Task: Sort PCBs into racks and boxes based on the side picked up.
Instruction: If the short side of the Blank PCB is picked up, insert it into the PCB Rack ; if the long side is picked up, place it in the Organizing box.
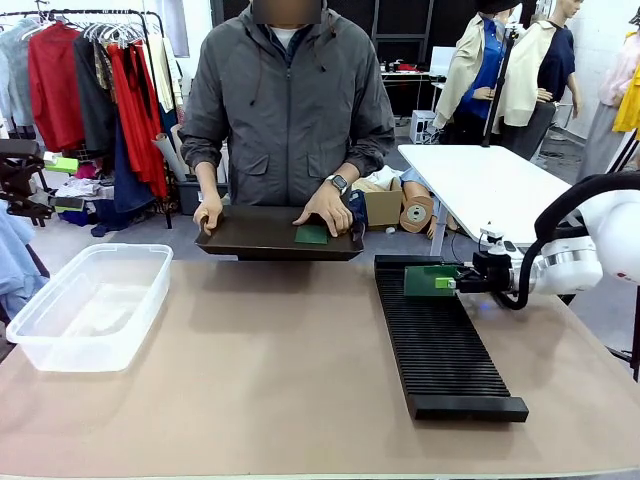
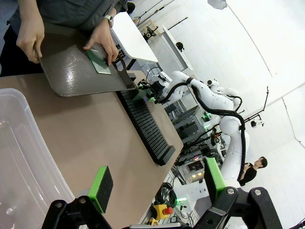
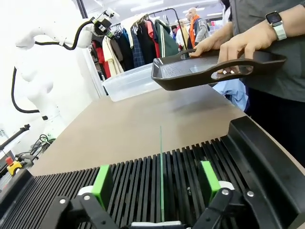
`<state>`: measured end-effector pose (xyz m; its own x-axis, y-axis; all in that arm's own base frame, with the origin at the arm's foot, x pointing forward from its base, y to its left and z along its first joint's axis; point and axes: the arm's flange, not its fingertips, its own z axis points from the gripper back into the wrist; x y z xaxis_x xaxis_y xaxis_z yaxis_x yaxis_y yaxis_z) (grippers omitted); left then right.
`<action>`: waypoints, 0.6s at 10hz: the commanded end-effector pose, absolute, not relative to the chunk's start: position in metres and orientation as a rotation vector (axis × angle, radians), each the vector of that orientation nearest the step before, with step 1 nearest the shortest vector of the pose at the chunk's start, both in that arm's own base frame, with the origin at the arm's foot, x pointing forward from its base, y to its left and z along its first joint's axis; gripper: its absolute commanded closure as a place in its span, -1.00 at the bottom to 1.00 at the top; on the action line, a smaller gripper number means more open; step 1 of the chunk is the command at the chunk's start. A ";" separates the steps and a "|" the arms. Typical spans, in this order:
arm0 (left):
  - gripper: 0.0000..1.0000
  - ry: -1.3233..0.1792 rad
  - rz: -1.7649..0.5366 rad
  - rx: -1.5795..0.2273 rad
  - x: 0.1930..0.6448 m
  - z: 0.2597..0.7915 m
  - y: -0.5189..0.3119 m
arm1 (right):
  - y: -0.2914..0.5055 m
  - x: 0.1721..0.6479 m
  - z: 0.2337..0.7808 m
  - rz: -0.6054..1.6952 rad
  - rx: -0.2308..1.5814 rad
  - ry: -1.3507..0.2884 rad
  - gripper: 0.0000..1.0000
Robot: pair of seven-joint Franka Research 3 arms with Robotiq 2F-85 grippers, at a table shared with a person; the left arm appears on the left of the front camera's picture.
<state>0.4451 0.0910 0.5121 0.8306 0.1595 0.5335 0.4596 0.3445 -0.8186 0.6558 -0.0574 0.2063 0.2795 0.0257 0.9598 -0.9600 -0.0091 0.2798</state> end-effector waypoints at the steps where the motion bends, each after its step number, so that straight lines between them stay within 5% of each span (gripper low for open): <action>1: -1.00 -0.582 -0.204 -1.215 0.443 0.516 0.090 | -0.051 0.656 0.215 1.026 1.305 -0.933 -1.00; 6: -1.00 -0.582 -0.204 -1.215 0.443 0.516 0.090 | -0.056 0.656 0.210 1.028 1.318 -0.968 -1.00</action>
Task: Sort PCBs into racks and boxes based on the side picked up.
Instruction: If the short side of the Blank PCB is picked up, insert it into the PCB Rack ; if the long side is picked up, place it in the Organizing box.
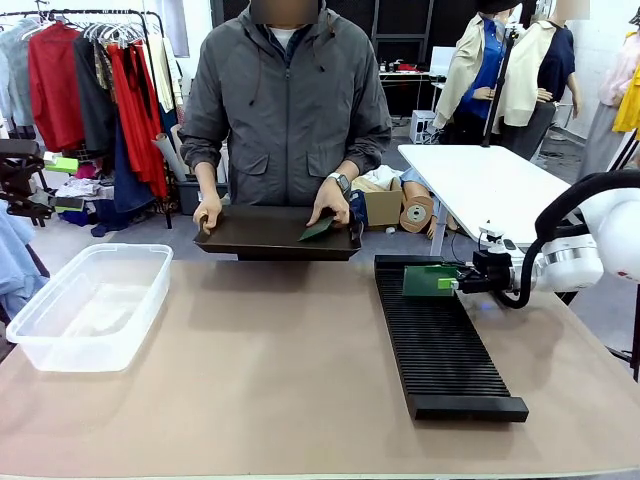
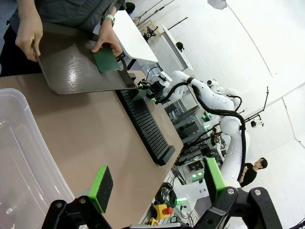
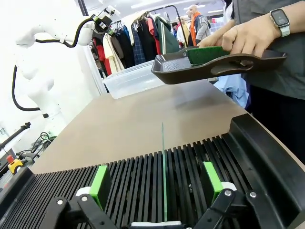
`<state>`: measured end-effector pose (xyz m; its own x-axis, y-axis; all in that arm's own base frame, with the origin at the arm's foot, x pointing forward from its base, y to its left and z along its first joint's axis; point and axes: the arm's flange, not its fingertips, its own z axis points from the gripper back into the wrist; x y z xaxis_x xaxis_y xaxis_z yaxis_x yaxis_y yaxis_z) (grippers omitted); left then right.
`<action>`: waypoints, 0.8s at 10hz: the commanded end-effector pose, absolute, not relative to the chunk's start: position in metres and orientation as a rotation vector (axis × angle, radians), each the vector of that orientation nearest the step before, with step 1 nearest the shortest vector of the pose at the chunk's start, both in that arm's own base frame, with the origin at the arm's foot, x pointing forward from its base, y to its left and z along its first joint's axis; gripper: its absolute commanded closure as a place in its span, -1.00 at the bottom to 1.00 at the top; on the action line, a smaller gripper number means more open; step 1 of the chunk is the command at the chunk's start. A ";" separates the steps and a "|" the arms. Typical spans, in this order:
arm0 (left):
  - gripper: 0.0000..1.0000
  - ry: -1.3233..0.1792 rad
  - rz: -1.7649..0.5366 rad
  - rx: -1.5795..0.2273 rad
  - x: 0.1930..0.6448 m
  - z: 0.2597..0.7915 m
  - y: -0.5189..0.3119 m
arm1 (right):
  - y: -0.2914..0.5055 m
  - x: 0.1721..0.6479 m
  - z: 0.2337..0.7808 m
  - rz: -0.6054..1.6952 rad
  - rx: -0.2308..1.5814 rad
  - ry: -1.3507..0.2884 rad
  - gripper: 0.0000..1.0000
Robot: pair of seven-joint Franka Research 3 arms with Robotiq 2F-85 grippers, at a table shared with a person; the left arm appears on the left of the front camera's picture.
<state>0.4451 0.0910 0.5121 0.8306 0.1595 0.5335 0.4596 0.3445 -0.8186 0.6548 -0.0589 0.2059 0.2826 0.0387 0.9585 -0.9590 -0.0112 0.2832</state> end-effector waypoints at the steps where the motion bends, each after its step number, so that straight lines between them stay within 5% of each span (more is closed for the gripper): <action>1: -1.00 -0.582 -0.204 -1.215 0.443 0.516 0.090 | -0.056 0.656 0.210 1.028 1.318 -0.968 -1.00; 8: -1.00 -0.582 -0.204 -1.215 0.443 0.516 0.090 | -0.056 0.656 0.210 1.028 1.318 -0.968 -1.00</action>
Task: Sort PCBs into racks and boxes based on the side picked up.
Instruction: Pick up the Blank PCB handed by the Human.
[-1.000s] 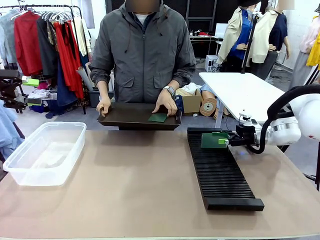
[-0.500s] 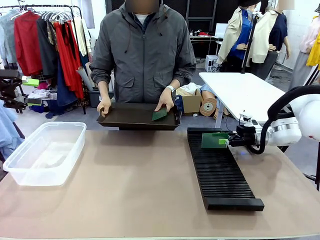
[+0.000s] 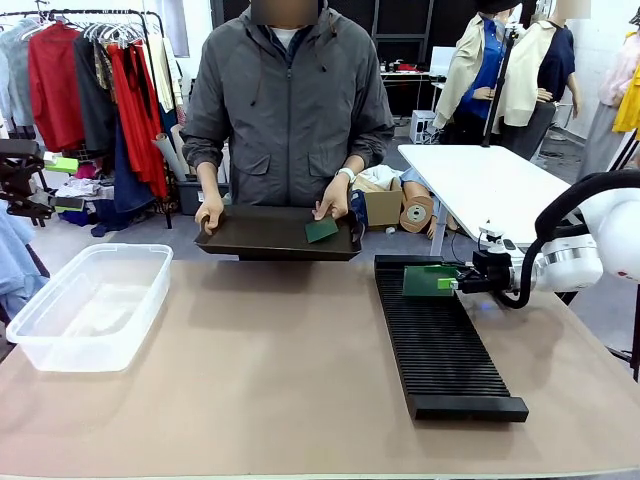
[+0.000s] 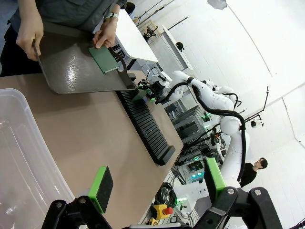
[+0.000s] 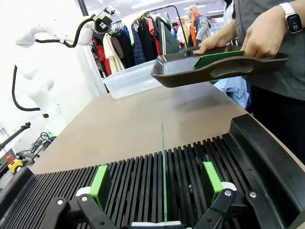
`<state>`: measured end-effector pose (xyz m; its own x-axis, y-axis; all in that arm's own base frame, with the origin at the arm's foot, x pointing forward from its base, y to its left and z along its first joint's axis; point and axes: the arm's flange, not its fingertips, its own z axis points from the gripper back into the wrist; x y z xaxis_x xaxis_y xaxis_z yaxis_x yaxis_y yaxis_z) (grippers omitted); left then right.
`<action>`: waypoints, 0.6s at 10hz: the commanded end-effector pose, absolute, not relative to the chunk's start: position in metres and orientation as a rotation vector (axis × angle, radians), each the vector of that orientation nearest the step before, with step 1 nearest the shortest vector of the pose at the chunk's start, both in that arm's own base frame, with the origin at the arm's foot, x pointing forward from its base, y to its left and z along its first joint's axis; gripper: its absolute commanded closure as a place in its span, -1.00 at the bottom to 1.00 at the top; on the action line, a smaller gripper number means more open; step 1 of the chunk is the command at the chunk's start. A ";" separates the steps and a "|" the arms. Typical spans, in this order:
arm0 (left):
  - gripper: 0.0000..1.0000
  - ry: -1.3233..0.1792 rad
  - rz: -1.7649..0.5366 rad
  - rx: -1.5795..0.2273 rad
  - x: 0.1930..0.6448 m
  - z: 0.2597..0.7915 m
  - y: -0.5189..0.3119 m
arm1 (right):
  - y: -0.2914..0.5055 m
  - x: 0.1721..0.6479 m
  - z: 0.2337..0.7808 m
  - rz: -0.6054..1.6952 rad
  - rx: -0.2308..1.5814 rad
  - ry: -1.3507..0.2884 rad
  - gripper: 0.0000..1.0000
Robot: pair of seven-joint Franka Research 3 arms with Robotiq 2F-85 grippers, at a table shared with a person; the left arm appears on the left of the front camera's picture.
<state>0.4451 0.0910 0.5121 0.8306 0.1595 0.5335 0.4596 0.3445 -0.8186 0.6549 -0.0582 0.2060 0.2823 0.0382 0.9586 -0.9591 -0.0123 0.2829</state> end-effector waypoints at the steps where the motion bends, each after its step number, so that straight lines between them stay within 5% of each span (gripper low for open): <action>1: -1.00 -0.582 -0.204 -1.215 0.443 0.516 0.090 | -0.056 0.656 0.210 1.028 1.318 -0.968 -1.00; 6: -1.00 -0.582 -0.204 -1.215 0.443 0.516 0.090 | -0.056 0.656 0.210 1.028 1.318 -0.968 -1.00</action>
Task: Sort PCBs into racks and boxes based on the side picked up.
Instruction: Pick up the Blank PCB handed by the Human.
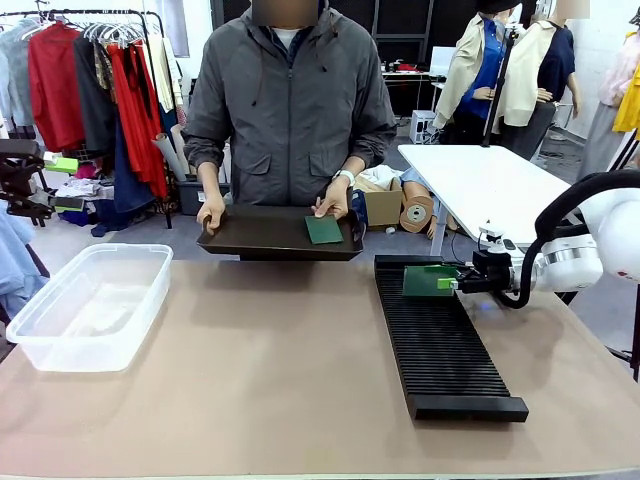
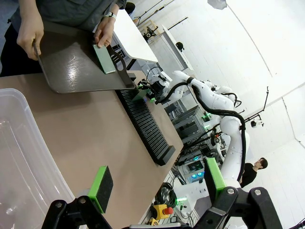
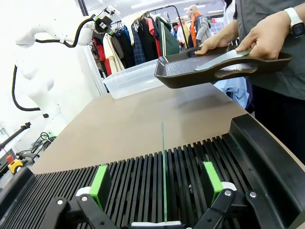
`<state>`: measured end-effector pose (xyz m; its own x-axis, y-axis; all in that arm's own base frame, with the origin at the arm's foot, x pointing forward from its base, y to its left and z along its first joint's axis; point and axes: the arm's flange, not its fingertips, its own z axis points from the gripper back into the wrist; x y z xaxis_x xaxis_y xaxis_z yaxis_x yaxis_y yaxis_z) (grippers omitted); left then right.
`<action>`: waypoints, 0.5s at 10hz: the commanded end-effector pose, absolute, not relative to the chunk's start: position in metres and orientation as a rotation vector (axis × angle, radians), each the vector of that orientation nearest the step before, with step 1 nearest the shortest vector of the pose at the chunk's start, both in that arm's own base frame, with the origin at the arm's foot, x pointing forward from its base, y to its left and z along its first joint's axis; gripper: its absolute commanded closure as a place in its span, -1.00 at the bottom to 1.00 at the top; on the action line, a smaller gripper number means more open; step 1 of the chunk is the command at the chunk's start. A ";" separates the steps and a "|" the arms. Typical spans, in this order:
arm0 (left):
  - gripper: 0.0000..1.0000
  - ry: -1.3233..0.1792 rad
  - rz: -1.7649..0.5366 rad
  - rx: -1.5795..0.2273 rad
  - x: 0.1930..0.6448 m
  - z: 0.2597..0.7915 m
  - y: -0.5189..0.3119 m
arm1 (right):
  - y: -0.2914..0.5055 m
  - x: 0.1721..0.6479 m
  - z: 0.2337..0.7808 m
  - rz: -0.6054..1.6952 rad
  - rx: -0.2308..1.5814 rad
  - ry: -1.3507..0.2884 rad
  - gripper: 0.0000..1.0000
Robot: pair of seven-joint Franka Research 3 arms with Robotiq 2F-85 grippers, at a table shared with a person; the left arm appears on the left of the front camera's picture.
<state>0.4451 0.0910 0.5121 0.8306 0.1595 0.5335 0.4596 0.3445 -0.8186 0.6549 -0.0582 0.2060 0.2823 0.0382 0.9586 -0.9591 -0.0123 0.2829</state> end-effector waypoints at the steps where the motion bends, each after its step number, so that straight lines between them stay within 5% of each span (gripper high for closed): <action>1: -1.00 -0.582 -0.204 -1.215 0.443 0.516 0.090 | -0.056 0.656 0.210 1.028 1.318 -0.968 -1.00; 5: -1.00 -0.582 -0.204 -1.215 0.443 0.516 0.090 | -0.056 0.656 0.210 1.028 1.318 -0.968 -1.00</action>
